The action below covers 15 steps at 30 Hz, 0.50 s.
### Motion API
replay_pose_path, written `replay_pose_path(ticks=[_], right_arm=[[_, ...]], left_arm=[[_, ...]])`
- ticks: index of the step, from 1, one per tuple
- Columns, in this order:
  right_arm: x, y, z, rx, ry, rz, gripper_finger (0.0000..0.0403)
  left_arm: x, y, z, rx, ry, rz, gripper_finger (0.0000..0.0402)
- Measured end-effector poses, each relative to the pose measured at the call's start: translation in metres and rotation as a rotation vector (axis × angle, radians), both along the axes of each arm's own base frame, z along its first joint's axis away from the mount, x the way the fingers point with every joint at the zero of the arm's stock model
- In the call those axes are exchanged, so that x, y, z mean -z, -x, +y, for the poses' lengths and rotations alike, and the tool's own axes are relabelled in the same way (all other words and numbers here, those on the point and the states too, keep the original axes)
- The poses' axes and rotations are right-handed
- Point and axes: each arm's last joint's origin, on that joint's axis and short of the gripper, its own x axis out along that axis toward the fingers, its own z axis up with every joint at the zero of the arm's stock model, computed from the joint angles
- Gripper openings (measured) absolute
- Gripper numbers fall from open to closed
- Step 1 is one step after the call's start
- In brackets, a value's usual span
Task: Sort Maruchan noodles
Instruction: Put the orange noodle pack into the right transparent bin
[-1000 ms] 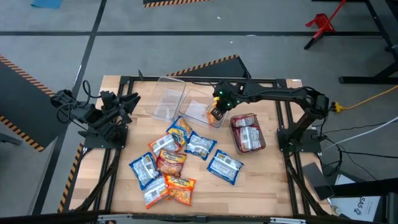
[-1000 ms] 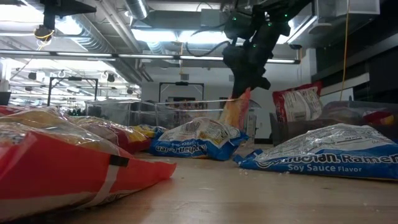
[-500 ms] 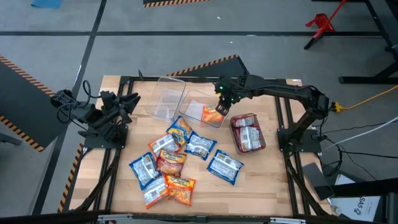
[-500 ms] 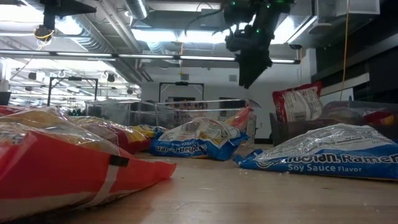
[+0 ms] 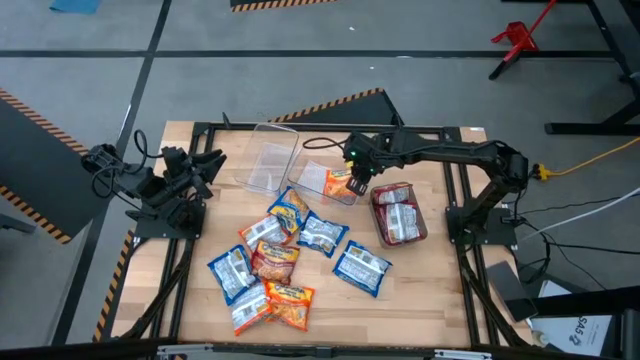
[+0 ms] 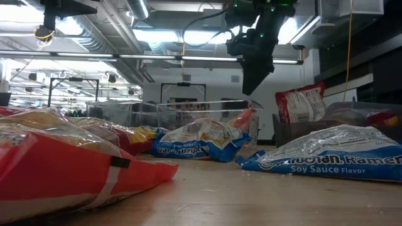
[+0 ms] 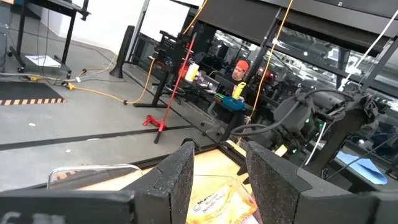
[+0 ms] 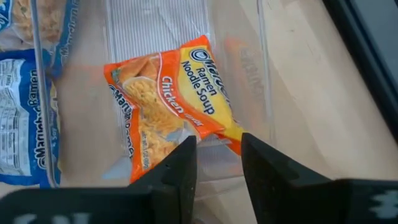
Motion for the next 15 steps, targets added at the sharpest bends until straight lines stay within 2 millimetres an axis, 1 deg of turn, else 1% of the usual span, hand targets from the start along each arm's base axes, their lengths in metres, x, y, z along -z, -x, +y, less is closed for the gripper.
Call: replay_pose_path(ticks=[4, 9, 15], right_arm=[[0.009, -0.002, 0.000, -0.003, -0.023, -0.040, 0.0101], [0.018, 0.000, 0.001, 0.013, -0.044, -0.040, 0.0099], [0.021, 0.000, 0.002, 0.010, -0.059, -0.045, 0.0099]], left_arm=[[0.000, 0.000, 0.000, 0.000, 0.002, -0.002, 0.0141], [0.000, 0.000, 0.000, 0.001, 0.014, -0.009, 0.0141], [0.000, 0.000, 0.000, 0.000, 0.014, -0.010, 0.0141]])
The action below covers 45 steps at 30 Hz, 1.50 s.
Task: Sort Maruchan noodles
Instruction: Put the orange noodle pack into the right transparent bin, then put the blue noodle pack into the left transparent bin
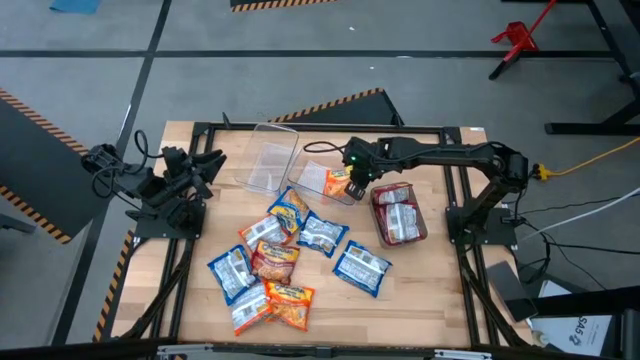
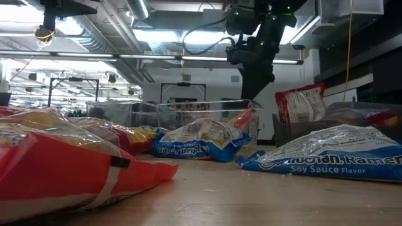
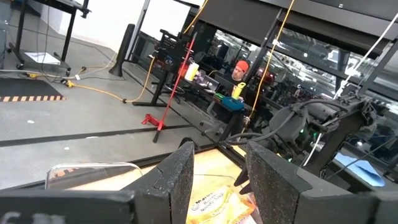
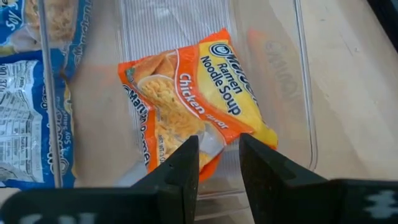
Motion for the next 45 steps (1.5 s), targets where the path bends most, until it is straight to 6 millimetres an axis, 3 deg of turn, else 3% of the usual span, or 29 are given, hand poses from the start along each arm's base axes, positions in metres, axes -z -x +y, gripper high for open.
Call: replay_pose_path(ticks=[4, 12, 31, 34, 39, 45], right_arm=[[0.000, 0.000, 0.000, 0.005, 0.005, 0.003, 0.0099], [0.026, -0.012, 0.002, -0.023, -0.030, 0.071, 0.0099], [0.038, -0.023, 0.005, -0.066, -0.132, 0.024, 0.0099], [0.024, -0.030, 0.005, -0.097, -0.184, -0.034, 0.0099], [-0.029, -0.041, 0.012, -0.184, -0.296, -0.107, 0.0099], [-0.067, -0.034, 0.059, -0.322, -0.345, 0.028, 0.0099]], left_arm=[[0.000, 0.000, 0.000, -0.002, 0.000, 0.000, 0.0141], [0.000, 0.000, 0.000, -0.002, 0.005, -0.004, 0.0141], [0.000, 0.000, 0.000, -0.002, 0.020, -0.015, 0.0141], [0.000, 0.000, 0.000, -0.002, 0.020, -0.014, 0.0141], [0.000, 0.000, 0.000, -0.001, 0.020, -0.014, 0.0141], [0.000, 0.000, 0.000, 0.017, 0.017, -0.014, 0.0141]])
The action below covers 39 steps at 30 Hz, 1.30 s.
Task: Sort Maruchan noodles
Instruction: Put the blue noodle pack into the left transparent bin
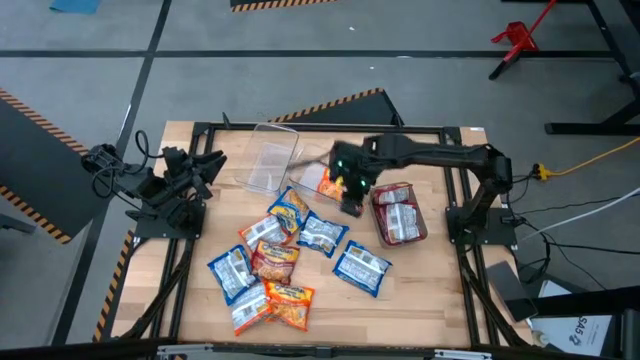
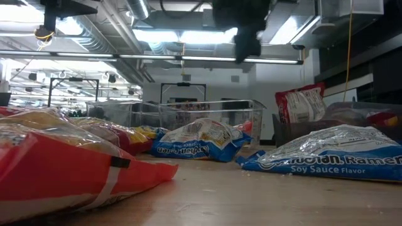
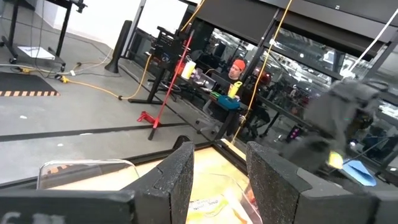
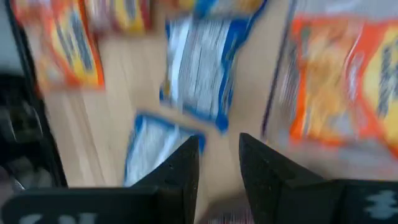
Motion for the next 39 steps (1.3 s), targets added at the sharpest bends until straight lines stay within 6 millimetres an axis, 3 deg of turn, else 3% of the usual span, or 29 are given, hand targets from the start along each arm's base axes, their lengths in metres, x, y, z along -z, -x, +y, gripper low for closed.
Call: replay_pose_path(ticks=[4, 8, 13, 19, 23, 28, 39], right_arm=[[0.008, 0.011, 0.044, -0.112, 0.081, 0.145, 0.0099], [0.030, 0.018, 0.089, -0.231, 0.194, 0.192, 0.0105], [0.064, 0.016, 0.124, -0.253, 0.312, 0.078, 0.0178], [0.106, -0.005, 0.118, -0.182, 0.340, 0.028, 0.0294], [0.134, -0.014, 0.103, -0.144, 0.379, 0.111, 0.0333], [0.152, -0.021, 0.089, -0.137, 0.387, 0.155, 0.0339], [0.154, -0.028, 0.082, -0.195, 0.386, 0.091, 0.0305]], left_arm=[[0.000, 0.000, 0.000, 0.003, -0.004, 0.003, 0.0141], [0.000, 0.000, 0.000, 0.003, -0.006, 0.004, 0.0141], [0.001, 0.000, 0.000, 0.004, -0.009, 0.010, 0.0141], [0.001, 0.000, 0.000, 0.004, -0.015, 0.019, 0.0141], [0.001, 0.000, 0.000, 0.005, -0.015, 0.019, 0.0141], [0.002, 0.000, 0.000, 0.004, -0.022, 0.031, 0.0141], [0.003, 0.000, 0.000, 0.004, -0.023, 0.033, 0.0141]])
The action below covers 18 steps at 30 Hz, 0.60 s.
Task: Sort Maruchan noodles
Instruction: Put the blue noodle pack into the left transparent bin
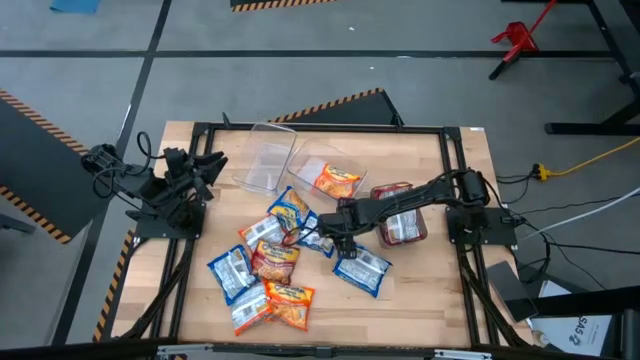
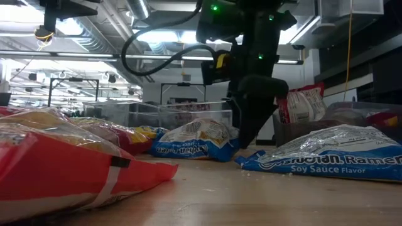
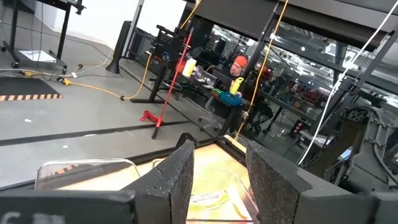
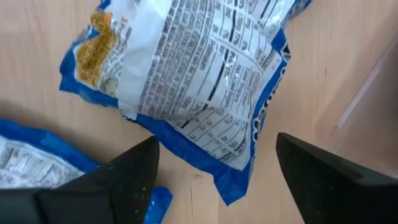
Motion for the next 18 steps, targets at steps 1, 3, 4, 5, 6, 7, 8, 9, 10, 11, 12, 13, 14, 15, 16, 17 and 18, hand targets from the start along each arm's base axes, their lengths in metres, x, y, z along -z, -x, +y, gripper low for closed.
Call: replay_pose_path(ticks=[1, 3, 4, 5, 6, 7, 8, 9, 10, 11, 12, 13, 14, 15, 16, 17, 18], right_arm=[[0.001, 0.000, 0.000, 0.004, -0.001, -0.011, 0.0299], [0.002, -0.001, 0.001, 0.019, -0.008, -0.030, 0.0281], [0.003, -0.002, 0.001, 0.026, -0.017, -0.034, 0.0270], [0.003, -0.002, 0.001, 0.026, -0.028, -0.035, 0.0257], [0.004, -0.003, 0.001, 0.025, -0.047, -0.034, 0.0242], [0.005, -0.002, 0.002, 0.023, -0.057, -0.029, 0.0226], [0.006, -0.002, 0.002, 0.021, -0.061, -0.023, 0.0209], [0.008, -0.003, 0.002, 0.020, -0.069, -0.021, 0.0190], [0.009, -0.003, 0.002, 0.021, -0.076, -0.014, 0.0170], [0.010, -0.001, 0.002, 0.024, -0.084, 0.003, 0.0149], [0.011, -0.001, 0.003, 0.032, -0.098, 0.017, 0.0127], [0.013, -0.001, 0.003, 0.037, -0.112, 0.017, 0.0101], [0.013, -0.001, 0.004, 0.041, -0.121, 0.017, 0.0075], [0.013, -0.001, 0.004, 0.040, -0.137, 0.020, 0.0046], [0.012, -0.002, 0.004, 0.037, -0.155, 0.021, 0.0024], [0.011, -0.002, 0.004, 0.038, -0.165, 0.022, 0.0013], [0.009, -0.003, 0.005, 0.041, -0.175, 0.020, 0.0013]], left_arm=[[0.000, 0.000, 0.000, 0.000, 0.000, 0.000, 0.0141], [0.000, 0.000, 0.000, 0.000, 0.000, 0.000, 0.0141], [0.000, 0.000, 0.000, 0.000, 0.000, 0.000, 0.0141], [0.000, 0.000, 0.000, 0.000, 0.000, 0.000, 0.0141], [0.000, 0.000, 0.000, 0.000, 0.000, 0.001, 0.0141], [0.000, 0.000, 0.000, 0.000, 0.000, 0.000, 0.0141], [0.000, 0.000, 0.000, 0.000, -0.001, 0.001, 0.0141], [0.000, 0.000, 0.000, 0.000, -0.002, 0.003, 0.0141], [0.000, 0.000, 0.000, 0.000, -0.003, 0.005, 0.0141], [0.000, 0.000, 0.000, 0.000, -0.003, 0.004, 0.0141], [0.000, 0.000, 0.000, 0.000, -0.002, 0.004, 0.0141], [0.001, 0.000, 0.000, 0.000, -0.002, 0.004, 0.0141], [0.001, 0.000, 0.000, 0.000, -0.002, 0.004, 0.0141], [0.000, 0.000, 0.000, 0.000, -0.001, 0.003, 0.0141], [0.000, 0.000, 0.000, 0.000, 0.000, 0.002, 0.0141], [0.000, 0.000, 0.000, 0.001, -0.001, 0.003, 0.0141], [0.000, 0.000, 0.000, 0.001, -0.001, 0.003, 0.0141]])
